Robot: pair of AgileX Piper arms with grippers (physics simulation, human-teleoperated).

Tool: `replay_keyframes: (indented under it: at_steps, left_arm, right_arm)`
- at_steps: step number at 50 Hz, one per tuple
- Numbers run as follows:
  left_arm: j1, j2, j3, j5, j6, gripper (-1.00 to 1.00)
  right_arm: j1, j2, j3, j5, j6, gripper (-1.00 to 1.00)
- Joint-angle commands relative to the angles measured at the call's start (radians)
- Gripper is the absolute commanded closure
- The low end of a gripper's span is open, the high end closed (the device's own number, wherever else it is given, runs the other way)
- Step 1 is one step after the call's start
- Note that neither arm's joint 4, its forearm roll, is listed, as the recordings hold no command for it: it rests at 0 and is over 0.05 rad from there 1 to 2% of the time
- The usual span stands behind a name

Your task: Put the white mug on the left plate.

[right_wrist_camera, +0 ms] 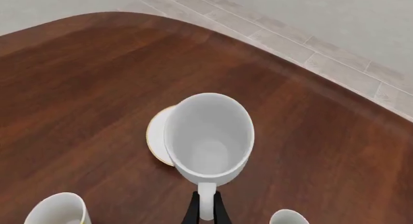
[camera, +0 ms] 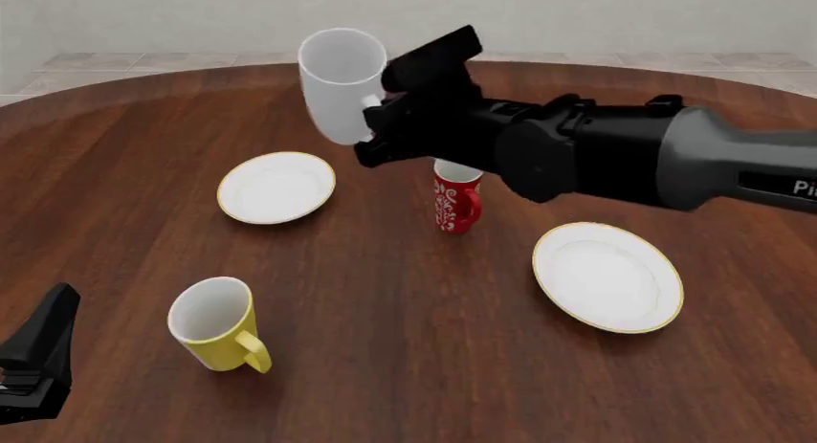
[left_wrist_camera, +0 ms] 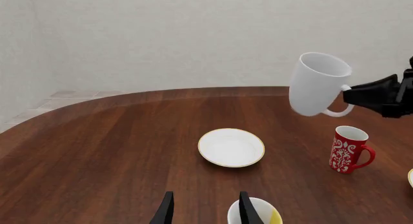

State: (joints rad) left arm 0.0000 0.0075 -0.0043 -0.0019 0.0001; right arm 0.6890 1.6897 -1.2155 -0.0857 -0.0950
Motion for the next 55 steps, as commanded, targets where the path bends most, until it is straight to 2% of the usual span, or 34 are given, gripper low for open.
replay_keyframes:
  at_steps: [1,19,55]
  left_arm:
    - [0.000,0.000,0.000,0.000,0.000,-1.00]
    - [0.000,0.000,0.000,0.000,0.000,-1.00]
    - [0.000,0.000,0.000,0.000,0.000,-1.00]
  right_arm:
    - [0.008,0.070,-0.093,0.024,0.001,1.00]
    - [-0.010,0.187,-0.231,0.061,0.015,1.00]
    - [-0.024,0.377,-0.479,0.159,0.003,1.00]
